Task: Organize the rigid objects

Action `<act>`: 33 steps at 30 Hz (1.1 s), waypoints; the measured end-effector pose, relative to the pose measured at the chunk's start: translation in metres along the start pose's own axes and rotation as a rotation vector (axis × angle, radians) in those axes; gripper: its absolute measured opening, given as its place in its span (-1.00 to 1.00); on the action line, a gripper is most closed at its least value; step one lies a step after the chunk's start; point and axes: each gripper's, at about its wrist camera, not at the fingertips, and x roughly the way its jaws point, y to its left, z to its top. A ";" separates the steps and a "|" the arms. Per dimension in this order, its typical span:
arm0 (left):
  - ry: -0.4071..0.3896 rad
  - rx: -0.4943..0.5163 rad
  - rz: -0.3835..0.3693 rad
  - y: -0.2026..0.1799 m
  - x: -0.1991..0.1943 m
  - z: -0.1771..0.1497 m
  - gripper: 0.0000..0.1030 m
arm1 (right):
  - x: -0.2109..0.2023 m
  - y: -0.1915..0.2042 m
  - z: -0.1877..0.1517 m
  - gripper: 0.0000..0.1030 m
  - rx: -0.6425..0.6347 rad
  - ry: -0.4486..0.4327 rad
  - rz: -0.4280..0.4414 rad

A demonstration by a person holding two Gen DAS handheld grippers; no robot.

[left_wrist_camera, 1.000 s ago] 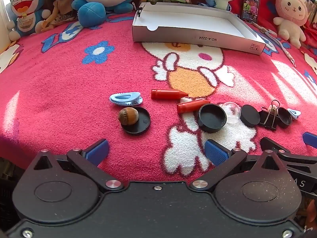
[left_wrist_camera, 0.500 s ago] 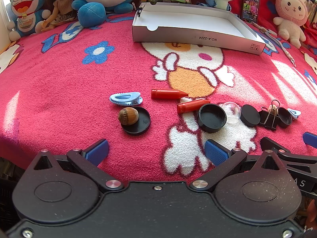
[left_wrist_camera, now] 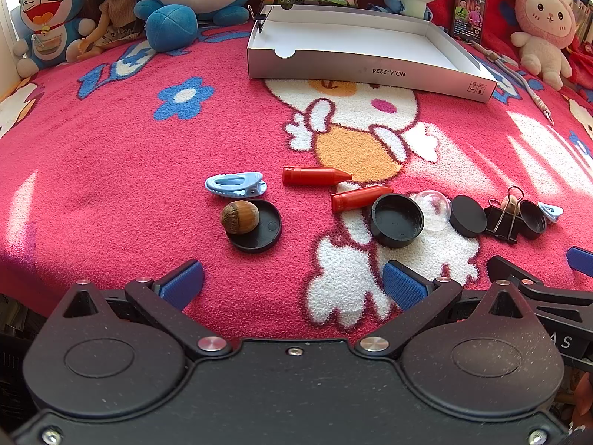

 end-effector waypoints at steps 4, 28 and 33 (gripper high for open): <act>0.000 0.001 0.000 0.002 0.000 -0.001 1.00 | 0.000 0.000 -0.001 1.00 0.000 0.000 0.000; 0.000 0.000 0.001 0.002 0.000 -0.001 1.00 | -0.001 0.000 -0.001 1.00 0.000 -0.004 0.000; 0.000 0.001 0.001 0.002 0.000 0.000 1.00 | -0.001 -0.001 -0.002 1.00 0.000 -0.003 -0.001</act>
